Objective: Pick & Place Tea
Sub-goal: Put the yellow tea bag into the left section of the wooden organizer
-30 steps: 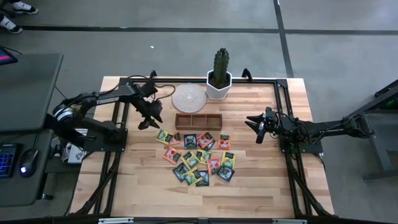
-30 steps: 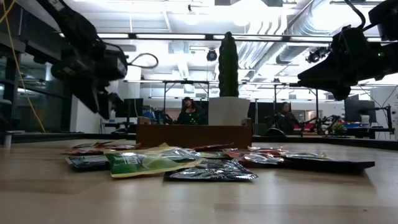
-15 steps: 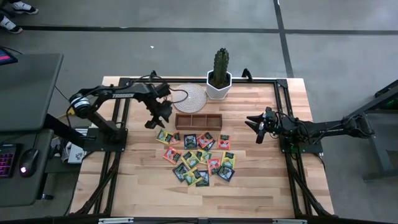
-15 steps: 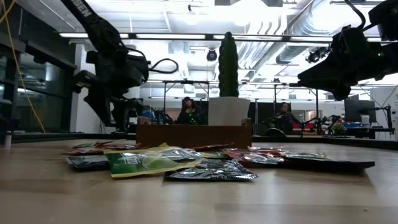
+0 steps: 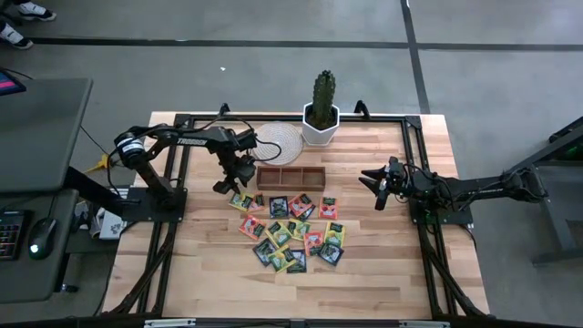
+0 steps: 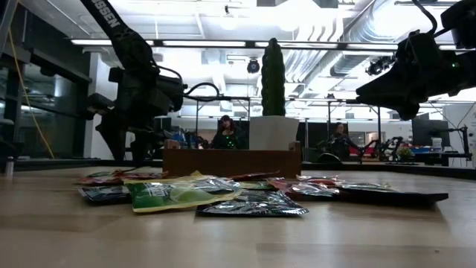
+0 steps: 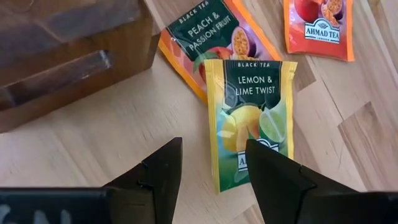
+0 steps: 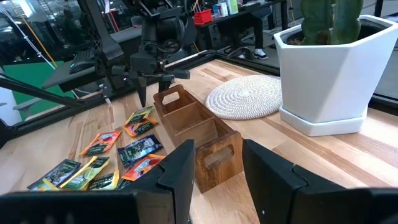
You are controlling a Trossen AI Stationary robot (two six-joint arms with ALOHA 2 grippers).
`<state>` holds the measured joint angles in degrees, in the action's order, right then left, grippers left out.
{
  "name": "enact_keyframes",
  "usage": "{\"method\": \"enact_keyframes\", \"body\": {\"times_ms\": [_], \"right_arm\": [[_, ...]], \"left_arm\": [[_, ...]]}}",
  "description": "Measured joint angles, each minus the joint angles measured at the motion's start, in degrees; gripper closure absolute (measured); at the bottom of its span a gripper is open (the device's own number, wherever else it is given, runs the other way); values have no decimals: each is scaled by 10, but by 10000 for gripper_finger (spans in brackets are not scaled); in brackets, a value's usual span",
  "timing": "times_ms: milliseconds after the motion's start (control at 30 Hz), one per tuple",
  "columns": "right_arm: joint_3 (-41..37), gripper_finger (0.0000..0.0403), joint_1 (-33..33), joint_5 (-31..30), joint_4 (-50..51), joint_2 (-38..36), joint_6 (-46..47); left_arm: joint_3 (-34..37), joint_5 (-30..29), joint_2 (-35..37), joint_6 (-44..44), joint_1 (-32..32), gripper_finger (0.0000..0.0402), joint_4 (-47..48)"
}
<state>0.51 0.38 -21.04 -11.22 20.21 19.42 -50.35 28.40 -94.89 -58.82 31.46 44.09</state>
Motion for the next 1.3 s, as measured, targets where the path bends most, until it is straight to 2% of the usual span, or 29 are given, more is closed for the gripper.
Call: {"method": "enact_keyframes", "body": {"times_ms": [200,567,1300], "right_arm": [[0,272,0,0,0,0,0],[0,272,0,0,0,0,0],[0,272,0,0,0,0,0]], "left_arm": [[0,9,0,-8,0,227,4],[0,-7,-20,-10,0,227,-5],[0,11,-39,-9,0,227,45]]}}
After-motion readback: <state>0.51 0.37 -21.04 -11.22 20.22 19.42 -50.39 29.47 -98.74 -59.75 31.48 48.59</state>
